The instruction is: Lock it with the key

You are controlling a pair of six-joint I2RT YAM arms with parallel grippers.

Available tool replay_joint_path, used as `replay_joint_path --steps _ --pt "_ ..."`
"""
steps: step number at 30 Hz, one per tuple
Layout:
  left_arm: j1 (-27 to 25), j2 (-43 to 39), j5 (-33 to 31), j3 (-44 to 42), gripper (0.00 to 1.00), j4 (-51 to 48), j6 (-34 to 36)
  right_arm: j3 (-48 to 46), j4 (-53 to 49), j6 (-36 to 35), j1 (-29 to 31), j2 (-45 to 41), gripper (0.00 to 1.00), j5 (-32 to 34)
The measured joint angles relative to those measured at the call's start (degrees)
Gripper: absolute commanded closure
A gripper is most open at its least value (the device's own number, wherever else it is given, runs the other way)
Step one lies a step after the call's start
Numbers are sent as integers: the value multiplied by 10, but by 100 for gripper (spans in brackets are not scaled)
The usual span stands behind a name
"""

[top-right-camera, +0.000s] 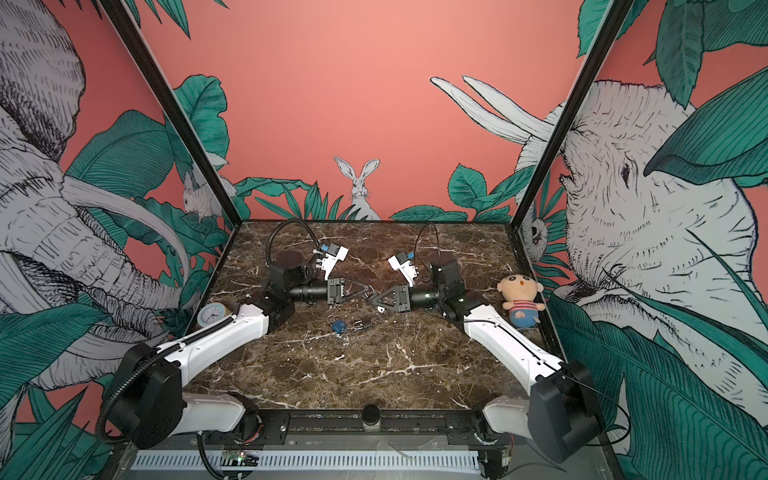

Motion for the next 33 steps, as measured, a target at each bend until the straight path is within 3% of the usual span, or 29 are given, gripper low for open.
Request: replay_joint_path --steps 16,33 --pt "-5 -5 -3 -27 100 71 -31 -9 43 54 -1 -7 100 -5" --pt "-32 -53 -81 -77 100 99 -68 -9 63 68 -1 6 100 -27"
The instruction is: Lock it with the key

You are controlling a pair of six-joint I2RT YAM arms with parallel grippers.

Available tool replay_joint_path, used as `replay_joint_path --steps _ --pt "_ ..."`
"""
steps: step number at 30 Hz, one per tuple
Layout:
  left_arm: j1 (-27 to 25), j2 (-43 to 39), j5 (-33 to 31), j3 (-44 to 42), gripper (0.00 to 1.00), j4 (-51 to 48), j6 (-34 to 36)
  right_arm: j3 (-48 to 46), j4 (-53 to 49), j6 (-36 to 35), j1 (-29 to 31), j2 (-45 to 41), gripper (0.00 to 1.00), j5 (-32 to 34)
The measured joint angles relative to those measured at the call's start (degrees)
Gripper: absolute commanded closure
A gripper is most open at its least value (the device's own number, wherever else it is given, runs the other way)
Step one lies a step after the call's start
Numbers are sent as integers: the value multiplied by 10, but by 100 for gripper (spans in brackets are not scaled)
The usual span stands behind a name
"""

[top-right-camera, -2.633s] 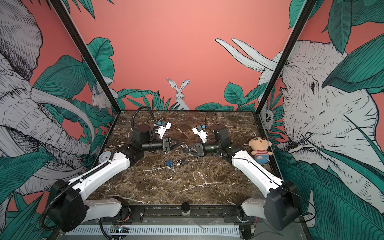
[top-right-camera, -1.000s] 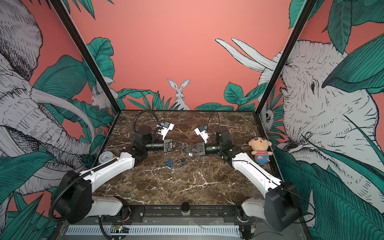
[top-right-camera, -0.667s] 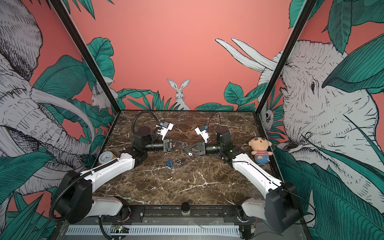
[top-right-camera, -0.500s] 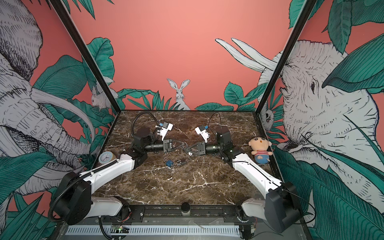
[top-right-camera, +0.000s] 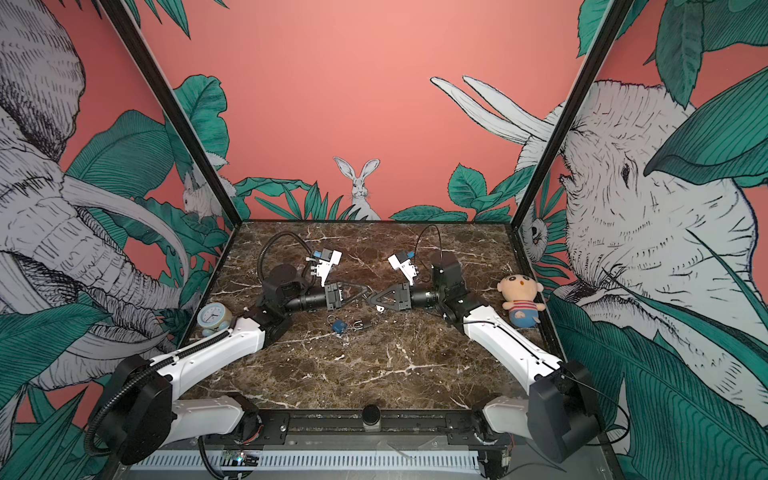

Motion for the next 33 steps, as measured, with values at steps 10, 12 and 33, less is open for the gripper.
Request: replay_joint_path --steps 10,12,33 --pt "-29 -19 -69 -39 100 32 -27 0 23 14 -2 27 100 -28" --pt "-33 -25 -82 -47 100 37 -32 0 24 14 -2 32 100 -34" --pt "-56 -71 -184 -83 100 28 -43 36 76 14 1 111 100 -95"
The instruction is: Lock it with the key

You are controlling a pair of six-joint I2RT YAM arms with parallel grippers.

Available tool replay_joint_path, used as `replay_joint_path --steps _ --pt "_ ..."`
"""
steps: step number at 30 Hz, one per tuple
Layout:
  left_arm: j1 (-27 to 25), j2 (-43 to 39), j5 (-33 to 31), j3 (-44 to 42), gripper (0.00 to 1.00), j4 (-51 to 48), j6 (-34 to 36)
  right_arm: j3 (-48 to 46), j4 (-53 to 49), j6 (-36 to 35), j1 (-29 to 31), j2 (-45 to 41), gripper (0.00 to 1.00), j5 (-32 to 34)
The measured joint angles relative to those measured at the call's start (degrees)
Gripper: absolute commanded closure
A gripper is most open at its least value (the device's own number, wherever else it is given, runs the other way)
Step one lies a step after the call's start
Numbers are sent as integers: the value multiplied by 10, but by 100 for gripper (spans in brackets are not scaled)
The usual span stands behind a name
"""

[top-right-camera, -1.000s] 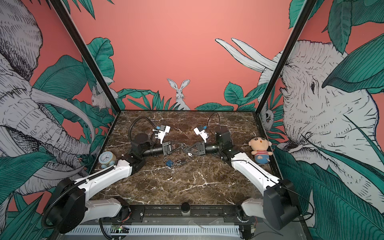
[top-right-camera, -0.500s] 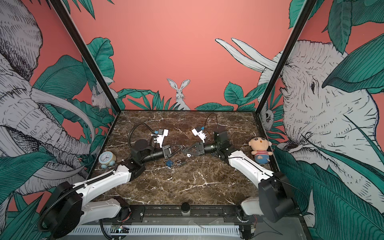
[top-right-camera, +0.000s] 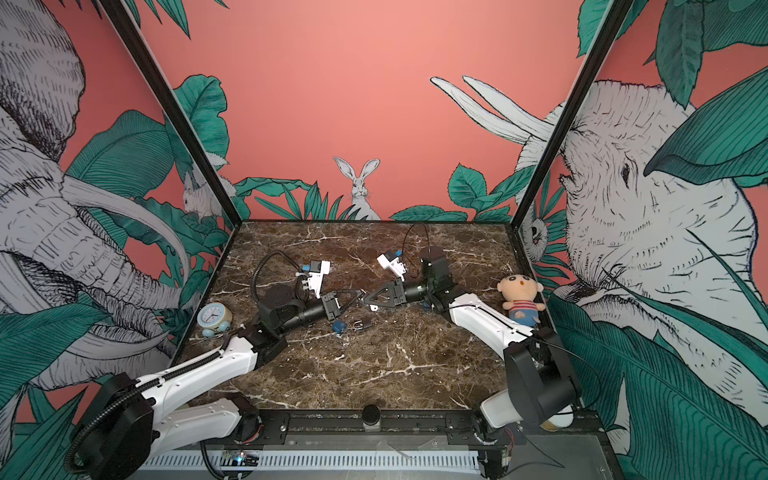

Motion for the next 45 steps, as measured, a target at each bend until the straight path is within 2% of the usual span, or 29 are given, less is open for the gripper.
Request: replay_joint_path --steps 6,11,13,14,18,21,29,38,45 --pt "-9 -1 -37 10 100 -11 5 9 7 -3 -4 8 100 -1" --pt "-13 -6 -49 41 100 -69 35 9 -7 -32 -9 0 100 5" --pt "-9 -7 -41 49 100 -80 41 9 -16 -45 -9 -10 94 16" --pt "-4 -8 -32 51 100 -82 42 9 -21 -52 -9 -16 87 24" --pt "19 -14 11 62 100 -91 53 8 -23 -62 -7 -32 70 65" --pt "33 -17 39 67 100 -129 67 4 2 -59 -13 -41 63 99" --pt "59 -17 62 77 100 -181 78 -35 57 -37 -29 -64 61 124" --pt "68 -13 52 112 100 -181 78 -97 103 -7 -30 -72 62 126" --pt "69 8 51 127 100 -180 78 -110 151 24 -27 -72 63 123"
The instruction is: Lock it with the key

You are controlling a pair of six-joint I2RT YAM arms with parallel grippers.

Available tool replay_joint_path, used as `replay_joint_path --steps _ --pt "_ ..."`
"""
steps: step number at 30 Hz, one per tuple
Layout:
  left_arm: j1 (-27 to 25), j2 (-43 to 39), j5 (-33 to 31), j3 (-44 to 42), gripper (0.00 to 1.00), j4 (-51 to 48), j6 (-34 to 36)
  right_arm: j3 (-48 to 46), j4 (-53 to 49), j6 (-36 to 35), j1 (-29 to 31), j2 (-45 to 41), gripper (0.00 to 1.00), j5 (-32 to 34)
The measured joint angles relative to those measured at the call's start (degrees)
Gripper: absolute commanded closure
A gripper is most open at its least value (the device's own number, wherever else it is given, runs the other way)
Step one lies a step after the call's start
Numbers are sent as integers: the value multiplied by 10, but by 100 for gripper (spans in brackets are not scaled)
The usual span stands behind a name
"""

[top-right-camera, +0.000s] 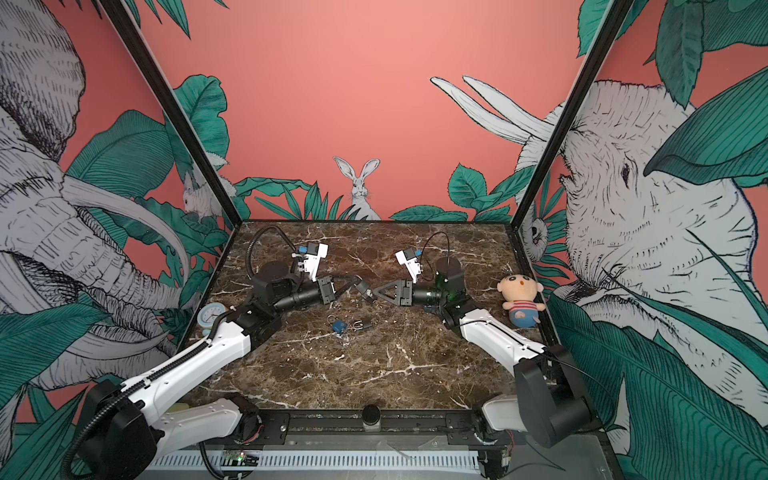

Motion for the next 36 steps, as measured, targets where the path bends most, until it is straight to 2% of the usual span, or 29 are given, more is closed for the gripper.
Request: replay_joint_path --steps 5,19,23,29,36 --pt "0 16 0 0 100 0 -1 2 12 9 8 0 66 -1" --pt "3 20 -2 9 100 5 -2 12 10 1 21 7 66 -3" --pt "2 18 -6 9 100 1 0 36 -46 -35 21 1 65 11" --pt "2 13 -8 9 100 -2 5 79 -184 -131 21 -35 61 51" --pt "3 12 -5 17 100 -1 4 93 -221 -162 21 -34 61 62"
